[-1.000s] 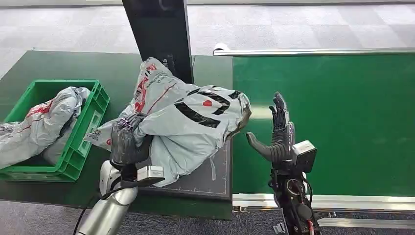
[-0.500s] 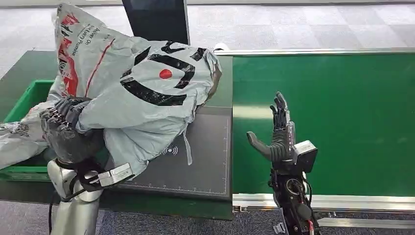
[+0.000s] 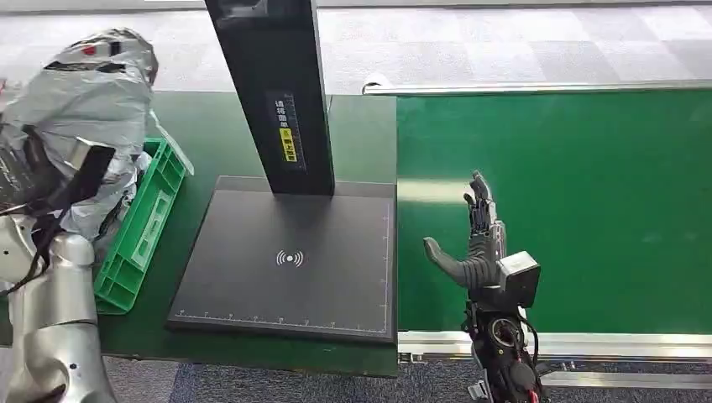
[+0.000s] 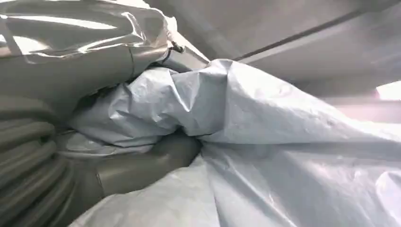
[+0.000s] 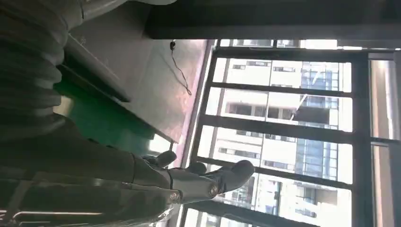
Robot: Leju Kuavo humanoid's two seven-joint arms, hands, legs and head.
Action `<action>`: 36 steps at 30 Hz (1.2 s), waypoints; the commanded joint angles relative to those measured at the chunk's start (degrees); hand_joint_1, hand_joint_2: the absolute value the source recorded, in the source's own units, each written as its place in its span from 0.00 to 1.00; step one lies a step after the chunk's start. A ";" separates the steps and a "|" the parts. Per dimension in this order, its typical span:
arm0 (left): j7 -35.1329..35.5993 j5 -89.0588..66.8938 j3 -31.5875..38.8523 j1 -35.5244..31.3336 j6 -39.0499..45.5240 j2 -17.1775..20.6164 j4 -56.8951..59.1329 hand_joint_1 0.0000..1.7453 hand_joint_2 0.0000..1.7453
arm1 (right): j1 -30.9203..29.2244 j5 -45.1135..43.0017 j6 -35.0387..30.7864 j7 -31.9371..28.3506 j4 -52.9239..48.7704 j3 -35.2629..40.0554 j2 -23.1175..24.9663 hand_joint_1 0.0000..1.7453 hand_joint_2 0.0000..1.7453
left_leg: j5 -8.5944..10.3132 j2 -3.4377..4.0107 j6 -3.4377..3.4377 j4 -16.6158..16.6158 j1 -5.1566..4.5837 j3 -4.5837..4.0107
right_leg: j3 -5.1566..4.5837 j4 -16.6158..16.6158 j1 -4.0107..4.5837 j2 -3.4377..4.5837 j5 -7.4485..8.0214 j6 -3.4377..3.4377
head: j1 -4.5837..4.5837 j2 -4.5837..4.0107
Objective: Moved the parcel from conveyor to table for the left to box.
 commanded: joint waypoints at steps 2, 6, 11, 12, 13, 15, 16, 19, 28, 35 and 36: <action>10.12 -3.72 2.09 -8.17 0.31 12.38 31.93 1.00 1.00 | 0.75 0.90 1.21 1.22 -1.72 -1.79 -0.59 0.00 1.00 | 0.03 -0.13 0.02 -0.11 -0.03 0.14 | 0.13 -0.07 -0.03 -0.08 -0.02 0.03 | 0.00 0.00; 14.89 -5.23 1.21 -8.00 0.31 13.20 35.15 1.00 1.00 | 0.27 1.46 1.98 1.01 -0.93 -1.57 -0.32 0.00 1.00 | 0.02 -0.16 0.05 -0.04 -0.03 0.00 | 0.05 -0.05 -0.02 -0.13 -0.03 0.05 | 0.02 0.00; 21.23 -7.31 -1.46 -11.05 -9.99 14.68 43.82 1.00 1.00 | -2.20 2.65 3.09 1.34 1.49 -1.43 0.50 0.00 1.00 | 0.04 -0.11 0.01 -0.03 -0.03 -0.05 | 0.00 -0.02 -0.03 -0.08 0.01 0.02 | 0.04 0.00; 22.28 -7.58 -1.88 -11.12 -12.88 14.29 44.26 1.00 1.00 | -2.42 3.12 3.33 1.41 1.75 -1.53 0.78 0.00 1.00 | 0.05 -0.15 0.01 -0.02 -0.03 -0.08 | -0.02 0.00 -0.04 -0.12 0.00 0.02 | 0.04 0.00; 22.60 -7.63 -2.22 -11.41 -15.54 13.74 44.93 1.00 1.00 | -2.62 3.49 3.45 1.47 2.12 -1.62 1.02 0.00 1.00 | 0.03 -0.14 0.01 -0.01 -0.04 -0.09 | -0.05 0.01 -0.05 -0.10 -0.01 0.01 | 0.00 0.00; 17.53 -3.41 -0.45 -12.30 -26.30 11.28 46.19 1.00 1.00 | -3.08 4.14 3.55 1.26 3.09 -2.08 1.15 0.00 1.00 | 0.05 -0.20 0.01 -0.04 -0.04 -0.06 | 0.00 -0.02 -0.05 -0.15 0.00 0.02 | 0.02 0.00; 14.49 -1.04 0.45 -12.52 -31.46 10.10 46.69 1.00 1.00 | -3.32 4.26 3.66 1.14 3.60 -2.28 1.01 0.00 1.00 | 0.04 -0.26 0.01 -0.03 -0.05 -0.06 | 0.01 -0.02 -0.06 -0.17 -0.02 0.02 | 0.02 0.00; 9.70 3.71 0.37 -11.79 -42.32 9.21 47.96 1.00 1.00 | -4.15 4.25 4.28 0.70 5.12 -2.46 0.55 0.00 1.00 | 0.07 -0.33 0.03 -0.09 -0.08 0.07 | 0.11 -0.07 -0.09 -0.22 -0.01 0.04 | 0.00 0.00; 8.96 5.22 -4.23 -8.50 -50.86 10.63 49.65 1.00 1.00 | -3.29 3.39 4.15 0.75 4.44 -1.86 -0.17 0.00 1.00 | 0.17 -1.17 0.07 -0.17 -0.20 0.41 | 0.71 -0.10 -0.25 -1.14 -0.18 0.07 | 0.00 0.00; 13.56 2.94 -8.87 -9.79 -50.31 9.55 49.61 1.00 1.00 | -2.08 4.64 3.34 1.95 1.37 -2.00 0.24 0.00 1.00 | 0.29 -1.32 0.13 -0.26 -0.32 0.58 | 0.96 -0.20 -0.41 -1.25 -0.12 0.14 | 0.00 0.00; 15.29 3.22 -8.60 -9.98 -42.49 8.56 48.37 0.16 1.00 | -1.07 4.78 3.43 2.41 -0.12 -2.56 0.31 0.00 1.00 | 0.24 -1.33 0.14 -0.20 -0.33 0.63 | 0.98 -0.12 -0.42 -1.28 -0.18 0.13 | 0.00 0.00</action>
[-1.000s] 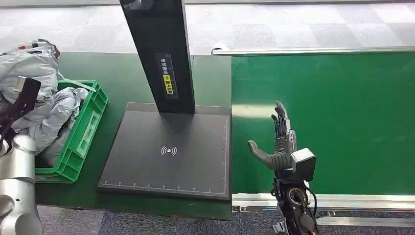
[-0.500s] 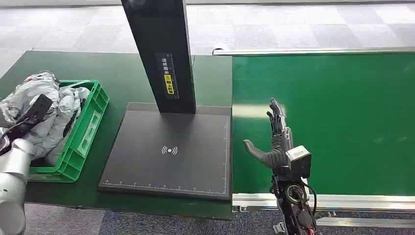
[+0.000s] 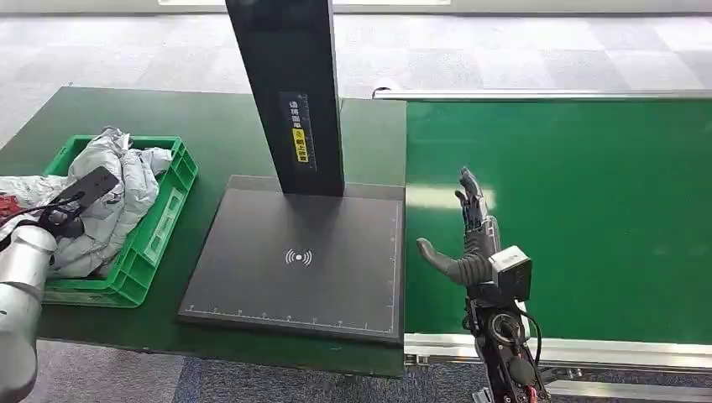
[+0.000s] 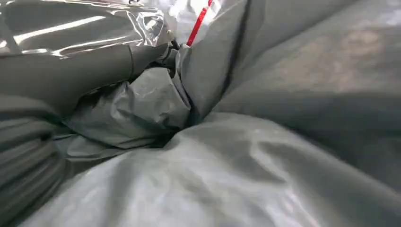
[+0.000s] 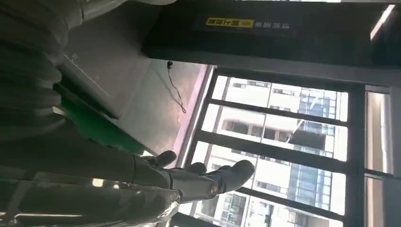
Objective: Moved the parcel from conveyor to table for the left to box.
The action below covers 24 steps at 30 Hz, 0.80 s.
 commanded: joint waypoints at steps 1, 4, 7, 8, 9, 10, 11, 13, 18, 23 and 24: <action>5.59 0.63 -4.93 3.10 15.51 -5.76 4.54 0.00 1.00 | 1.30 1.18 -0.64 1.93 -1.77 -1.82 0.02 0.00 1.00 | 0.10 -0.06 0.05 -0.15 -0.12 0.12 | 0.12 -0.10 -0.12 -0.04 0.05 0.05 | 0.00 0.00; 1.53 4.48 -2.83 3.02 25.18 -7.08 2.59 0.00 1.00 | 2.49 1.45 -0.51 2.43 -3.28 -1.99 -0.10 0.00 1.00 | 0.19 -0.23 0.06 -0.16 -0.11 0.06 | 0.08 -0.18 -0.09 -0.20 0.11 0.05 | 0.02 0.00; -1.84 6.59 -2.16 4.16 31.00 -7.70 0.46 0.00 1.00 | 2.60 1.35 -0.53 2.43 -3.06 -1.85 -0.02 0.00 1.00 | 0.16 -0.16 0.06 -0.10 -0.14 0.03 | 0.08 -0.13 -0.06 -0.14 0.10 0.04 | 0.04 0.00; -1.84 6.59 -2.16 4.16 31.00 -7.70 0.46 0.00 1.00 | 2.60 1.35 -0.53 2.43 -3.06 -1.85 -0.02 0.00 1.00 | 0.16 -0.05 0.05 -0.11 -0.12 -0.01 | 0.00 -0.15 -0.04 -0.03 0.14 0.03 | -0.02 0.00; -6.51 9.05 -1.55 5.30 37.28 -8.34 -1.86 0.00 1.00 | 2.32 2.18 -1.25 2.36 -2.79 -1.38 -0.06 0.00 1.00 | 0.11 -0.11 0.05 -0.04 -0.12 -0.02 | 0.01 -0.06 -0.05 -0.09 0.06 0.03 | 0.02 0.00; -8.42 10.14 -1.60 5.71 39.78 -8.60 -2.65 0.00 1.00 | 2.19 2.32 -1.38 2.37 -2.67 -1.13 -0.05 0.00 1.00 | 0.09 -0.08 0.06 -0.01 -0.12 -0.03 | -0.01 -0.04 -0.04 -0.07 0.04 0.03 | 0.00 0.00; -8.55 10.24 -1.64 5.81 39.84 -8.64 -2.67 0.00 1.00 | 2.10 2.37 -1.46 2.38 -2.66 -1.06 0.04 0.00 1.00 | 0.13 -0.09 0.07 -0.04 -0.10 -0.14 | -0.08 -0.10 -0.01 -0.07 0.10 0.05 | 0.04 0.00; -12.93 12.99 -2.54 7.41 43.33 -9.28 -6.01 0.00 1.00 | 2.05 2.48 -1.72 2.40 -2.47 -0.55 -0.02 0.00 1.00 | 0.16 0.03 0.06 -0.08 -0.07 -0.24 | -0.19 -0.15 0.02 0.06 0.16 0.06 | 0.00 0.00; -19.04 19.72 -7.70 14.26 50.87 -10.88 -20.78 0.00 1.00 | 1.92 2.48 -2.34 2.15 -2.07 0.27 0.05 0.00 1.00 | 0.07 0.07 0.05 0.00 -0.08 -0.33 | -0.31 -0.06 0.01 0.06 0.07 0.03 | 0.02 0.00; -16.75 16.35 -8.73 16.32 50.87 -11.63 -25.12 0.00 1.00 | 1.44 2.35 -2.60 2.02 -1.18 0.59 0.02 0.00 1.00 | 0.06 0.23 0.04 0.02 -0.09 -0.49 | -0.50 -0.03 0.00 0.16 0.06 0.02 | 0.00 0.00; -17.72 17.24 -9.02 16.80 50.87 -11.89 -26.48 0.00 1.00 | 1.24 2.21 -2.81 1.83 -0.76 0.60 -0.03 0.00 1.00 | 0.07 0.28 0.04 -0.01 -0.05 -0.50 | -0.51 -0.10 0.04 0.23 0.10 0.03 | 0.04 0.00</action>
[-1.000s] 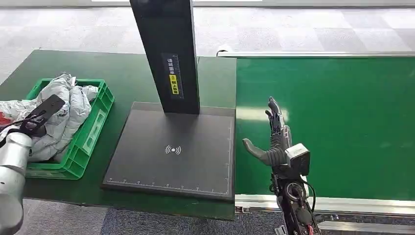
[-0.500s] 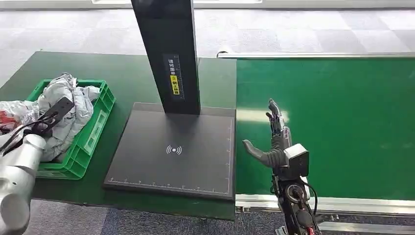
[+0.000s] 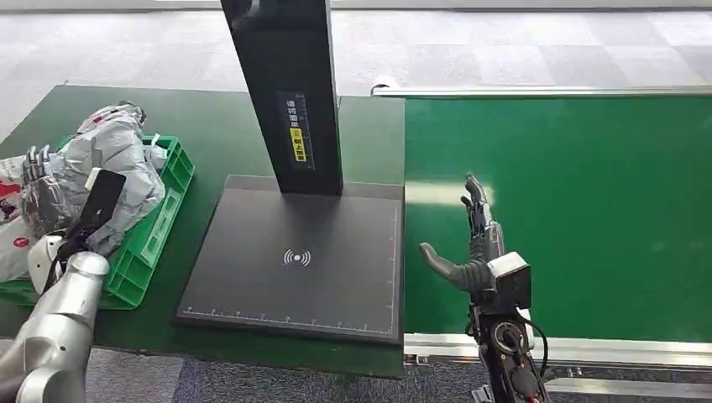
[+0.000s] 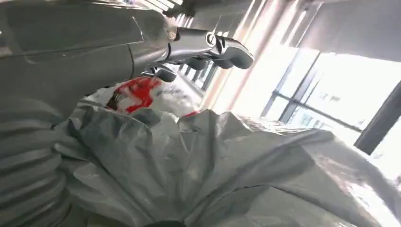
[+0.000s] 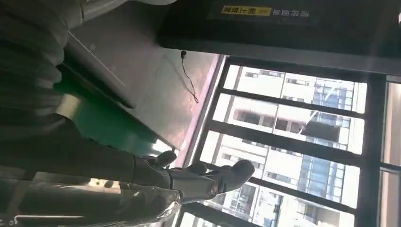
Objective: Moved the parcel from conveyor to table for the left to box.
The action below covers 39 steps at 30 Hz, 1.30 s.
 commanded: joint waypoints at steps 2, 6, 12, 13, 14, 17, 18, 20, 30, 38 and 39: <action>-2.06 -1.41 -1.96 5.90 0.49 -5.33 -15.37 0.00 1.00 | -1.62 -0.41 -0.68 -0.51 2.97 1.45 -0.38 0.00 1.00 | 0.02 -0.01 0.01 -0.03 0.02 -0.08 | -0.06 -0.06 0.02 0.02 0.04 0.01 | 0.02 0.00; -4.85 -3.29 1.80 7.83 0.49 -8.37 -21.64 0.00 1.00 | -1.91 -0.50 -0.75 -0.65 3.31 2.01 -0.33 0.00 1.00 | 0.03 0.01 0.03 -0.06 0.05 -0.10 | -0.09 -0.12 0.05 0.05 0.07 0.03 | 0.02 0.00; -10.02 -4.55 10.74 9.02 0.49 -10.89 -24.78 0.00 1.00 | -1.61 -0.49 -0.83 -0.71 3.22 2.65 -0.27 0.00 1.00 | -0.02 0.12 0.00 -0.04 0.02 -0.10 | -0.14 -0.04 0.02 0.21 0.03 0.02 | 0.02 0.00; -15.56 -6.75 16.74 8.35 0.49 -13.29 -27.32 0.00 1.00 | -1.89 -0.49 -0.83 -0.71 3.57 2.74 -0.11 0.00 1.00 | -0.02 0.17 0.01 -0.08 0.06 -0.07 | -0.11 -0.11 0.05 0.27 0.07 0.02 | 0.02 0.00; -20.14 -8.08 21.39 7.63 0.49 -14.85 -29.43 0.00 1.00 | -2.30 -0.51 -0.83 -0.74 4.02 2.83 0.14 0.00 1.00 | -0.04 0.18 0.00 0.00 0.06 -0.14 | -0.18 -0.04 0.05 0.28 0.05 0.02 | 0.02 0.00; -23.63 -10.21 25.21 6.91 0.49 -15.89 -31.81 0.00 1.00 | -3.08 -0.40 -0.88 -0.63 4.66 3.13 0.51 0.00 1.00 | -0.06 0.23 -0.03 0.02 0.12 -0.22 | -0.27 -0.04 0.10 0.35 0.07 0.01 | 0.02 0.00; -23.63 -10.21 25.21 6.91 0.49 -15.89 -31.81 0.00 1.00 | -3.08 -0.40 -0.88 -0.63 4.66 3.13 0.51 0.00 1.00 | -0.05 0.19 -0.03 0.01 0.11 -0.22 | -0.27 -0.02 0.09 0.30 0.05 0.01 | 0.04 0.00; -23.63 -10.21 25.21 6.91 0.49 -15.89 -31.81 0.00 1.00 | -3.08 -0.40 -0.88 -0.63 4.66 3.13 0.51 0.00 1.00 | -0.05 0.22 -0.03 -0.02 0.11 -0.19 | -0.27 -0.04 0.09 0.34 0.05 0.01 | 0.04 0.00; -23.63 30.60 -0.76 16.09 0.49 -13.20 -40.68 0.00 1.00 | -3.62 -1.26 -1.64 -1.20 6.84 3.66 -0.18 0.00 1.00 | -0.08 0.33 -0.06 -0.03 0.17 -0.20 | -0.26 -0.10 0.14 0.44 0.07 0.01 | 0.02 0.00; -20.12 47.42 -23.61 26.39 -19.06 -12.58 -44.25 0.00 1.00 | -1.88 -2.83 0.30 -0.98 3.68 3.76 -0.13 0.00 1.00 | -0.08 0.25 -0.05 -0.06 0.09 -0.19 | -0.25 -0.09 0.06 0.35 0.05 0.02 | 0.02 0.00; -19.99 47.37 -23.94 26.83 -19.00 -12.81 -44.54 0.00 1.00 | -1.84 -2.83 0.31 -0.98 3.54 3.87 -0.12 0.00 1.00 | -0.09 0.32 -0.04 -0.08 0.12 -0.14 | -0.21 -0.15 0.09 0.43 0.07 0.02 | 0.02 0.00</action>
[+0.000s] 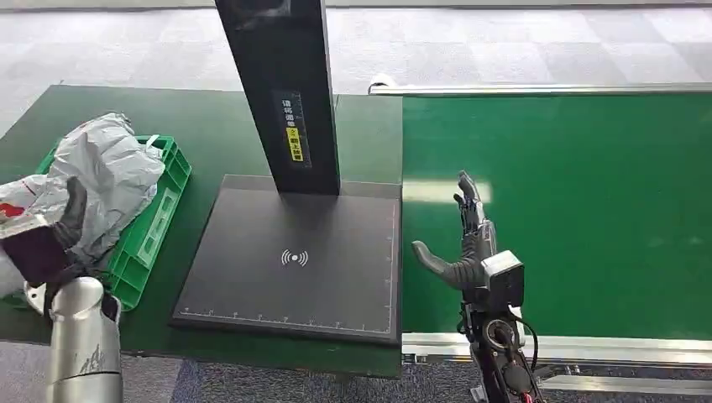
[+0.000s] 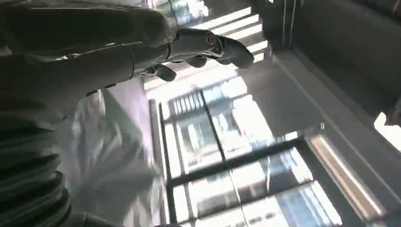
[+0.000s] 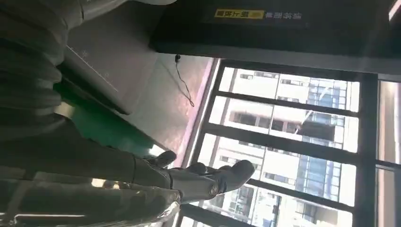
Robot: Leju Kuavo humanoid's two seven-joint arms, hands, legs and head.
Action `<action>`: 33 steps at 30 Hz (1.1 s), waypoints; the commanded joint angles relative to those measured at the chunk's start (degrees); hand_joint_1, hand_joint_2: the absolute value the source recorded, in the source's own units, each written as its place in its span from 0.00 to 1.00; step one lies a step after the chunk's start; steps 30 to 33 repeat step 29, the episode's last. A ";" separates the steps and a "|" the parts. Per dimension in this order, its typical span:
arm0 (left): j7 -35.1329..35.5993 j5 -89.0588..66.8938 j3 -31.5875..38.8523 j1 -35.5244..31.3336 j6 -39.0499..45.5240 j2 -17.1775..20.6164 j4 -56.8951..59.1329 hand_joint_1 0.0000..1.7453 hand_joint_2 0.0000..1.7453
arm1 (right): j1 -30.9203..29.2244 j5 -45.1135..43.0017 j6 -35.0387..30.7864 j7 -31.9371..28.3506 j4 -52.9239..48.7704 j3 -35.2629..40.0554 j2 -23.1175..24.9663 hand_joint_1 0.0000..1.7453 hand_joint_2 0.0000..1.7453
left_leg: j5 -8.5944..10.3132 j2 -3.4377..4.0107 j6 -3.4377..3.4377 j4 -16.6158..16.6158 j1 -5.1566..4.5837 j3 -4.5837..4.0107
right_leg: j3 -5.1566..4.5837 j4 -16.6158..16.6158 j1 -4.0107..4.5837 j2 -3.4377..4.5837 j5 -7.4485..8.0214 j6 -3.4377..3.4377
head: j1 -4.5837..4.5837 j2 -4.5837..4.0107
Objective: Moved the parcel from conveyor to table for the left to box.
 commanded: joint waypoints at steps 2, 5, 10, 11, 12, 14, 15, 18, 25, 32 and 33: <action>0.81 10.61 -23.41 11.28 -18.11 0.43 -6.89 0.00 1.00 | -0.58 -1.76 2.09 0.25 1.08 1.89 -0.33 0.00 1.00 | -0.02 0.05 0.03 -0.07 -0.03 0.09 | 0.07 -0.07 -0.03 0.06 0.00 0.03 | 0.00 0.00; 0.55 11.08 -27.10 13.53 -23.23 -0.31 -8.35 0.00 1.00 | 0.01 -3.32 3.16 1.31 0.33 2.13 0.48 0.00 1.00 | -0.08 0.04 0.03 -0.06 -0.01 0.09 | 0.04 -0.06 -0.02 0.07 -0.01 0.02 | -0.02 0.00; 2.93 12.51 -30.19 13.56 -28.36 -1.12 -5.64 0.00 1.00 | 0.16 -4.26 3.48 3.58 1.06 3.14 1.50 0.00 1.00 | -0.10 0.05 0.05 -0.05 0.01 0.07 | 0.02 -0.08 0.01 0.08 0.00 0.03 | -0.02 0.00; 3.99 14.12 -29.96 13.39 -30.05 -1.84 -4.16 0.00 1.00 | 0.17 -4.39 3.58 4.55 1.27 3.59 1.74 0.00 1.00 | -0.08 0.05 0.05 -0.06 -0.01 0.04 | -0.03 -0.07 -0.01 0.08 0.01 0.02 | -0.02 0.00; 3.90 14.06 -30.13 13.29 -29.97 -2.13 -3.29 0.00 1.00 | 0.23 -4.39 3.58 4.59 1.32 3.86 1.93 0.00 1.00 | -0.08 0.05 0.04 -0.05 -0.02 0.01 | -0.06 -0.03 -0.03 0.08 0.00 0.02 | 0.00 0.00; 3.90 14.06 -30.13 13.29 -29.97 -2.13 -3.29 0.00 1.00 | 0.23 -4.39 3.58 4.59 1.32 3.86 1.93 0.00 1.00 | -0.08 0.07 0.04 -0.08 -0.01 0.06 | -0.01 -0.07 -0.01 0.09 0.01 0.02 | 0.00 0.00; 3.90 14.06 -30.13 13.29 -29.97 -2.13 -3.29 0.00 1.00 | 0.23 -4.39 3.58 4.59 1.32 3.86 1.93 0.00 1.00 | -0.08 0.05 0.04 -0.05 -0.01 0.03 | -0.02 -0.05 -0.01 0.07 0.00 0.02 | 0.00 0.00; 5.70 14.11 -30.00 13.35 -31.85 -3.64 -0.45 0.00 1.00 | 0.37 -7.52 2.48 9.51 2.82 2.64 3.53 0.00 1.00 | -0.08 0.06 0.05 -0.12 0.02 0.14 | 0.10 -0.16 0.02 0.10 0.03 0.03 | -0.02 0.00; 7.63 13.85 -31.46 13.11 -32.15 -5.63 7.05 0.00 1.00 | 0.71 -8.44 -2.61 11.53 4.40 4.17 4.92 0.00 1.00 | -0.08 0.03 0.05 -0.16 0.00 0.17 | 0.12 -0.17 -0.01 0.07 0.01 0.03 | -0.02 0.00; 9.01 14.48 -31.86 12.36 -32.23 -5.82 10.46 0.00 1.00 | 1.88 -8.38 -4.32 12.06 3.16 5.07 4.43 0.00 1.00 | -0.08 0.04 0.04 -0.11 0.00 0.10 | 0.04 -0.12 0.00 0.06 0.01 0.02 | 0.00 0.00; 9.01 14.48 -31.86 12.36 -32.23 -5.82 10.46 0.00 1.00 | 1.88 -8.38 -4.32 12.06 3.16 5.07 4.43 0.00 1.00 | -0.08 0.04 0.04 -0.11 0.00 0.10 | 0.04 -0.12 0.00 0.06 0.01 0.02 | 0.00 0.00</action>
